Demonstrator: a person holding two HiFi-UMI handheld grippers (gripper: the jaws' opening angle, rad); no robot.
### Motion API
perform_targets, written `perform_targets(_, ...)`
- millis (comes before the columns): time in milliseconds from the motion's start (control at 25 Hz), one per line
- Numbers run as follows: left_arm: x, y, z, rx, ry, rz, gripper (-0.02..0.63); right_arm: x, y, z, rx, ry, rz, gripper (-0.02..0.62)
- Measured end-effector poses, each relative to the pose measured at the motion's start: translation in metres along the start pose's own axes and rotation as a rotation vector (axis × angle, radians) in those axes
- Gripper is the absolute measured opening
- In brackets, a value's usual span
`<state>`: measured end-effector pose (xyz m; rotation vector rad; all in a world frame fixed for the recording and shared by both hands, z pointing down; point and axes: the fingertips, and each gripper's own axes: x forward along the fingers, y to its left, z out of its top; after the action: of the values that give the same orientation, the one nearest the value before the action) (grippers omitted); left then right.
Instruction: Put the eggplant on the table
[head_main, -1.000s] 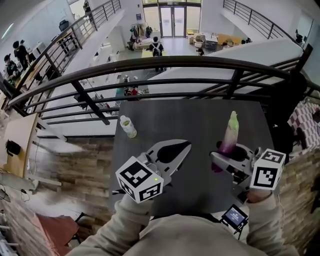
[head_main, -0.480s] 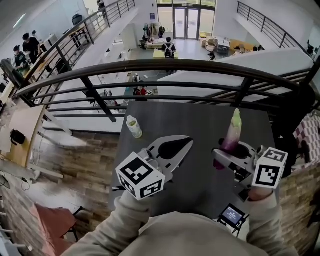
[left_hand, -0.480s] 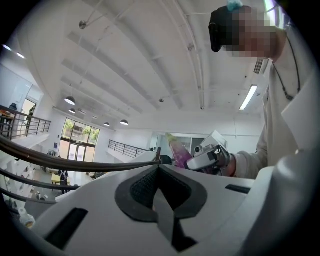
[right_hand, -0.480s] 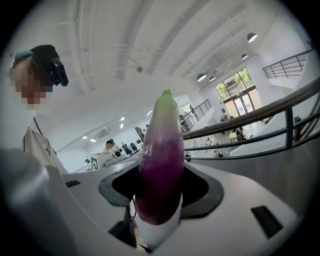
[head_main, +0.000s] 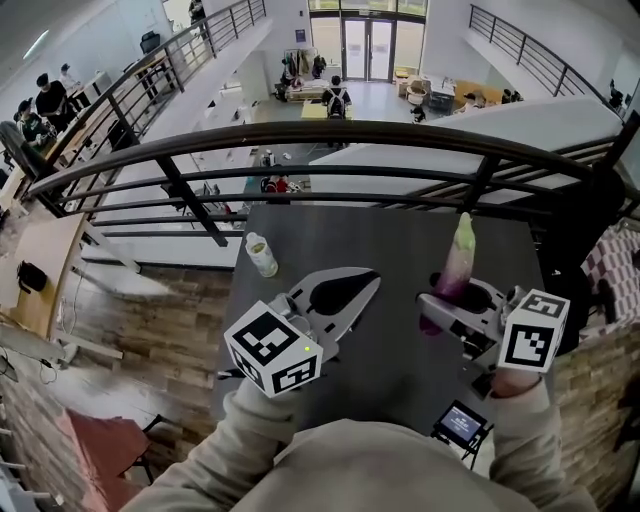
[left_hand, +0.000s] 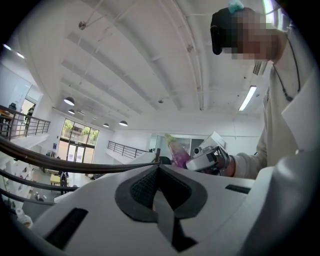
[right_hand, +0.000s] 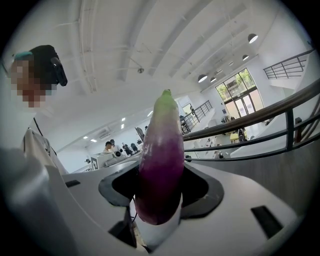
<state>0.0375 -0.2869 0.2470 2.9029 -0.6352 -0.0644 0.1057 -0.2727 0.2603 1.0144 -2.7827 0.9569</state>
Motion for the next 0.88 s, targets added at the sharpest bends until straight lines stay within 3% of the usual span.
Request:
perform_targets(520,0.007,-0.006,-0.025,-0.051,0.025,-0.024,0.006,-0.009,-0.015,-0.016,0.035,0.014,-0.035,0.236)
perform_targets(880,0.003,-0.002,-0.060,-0.132,0.071,-0.017,0.006,-0.002,-0.028,-0.041,0.085,0.062,-0.056,0.235)
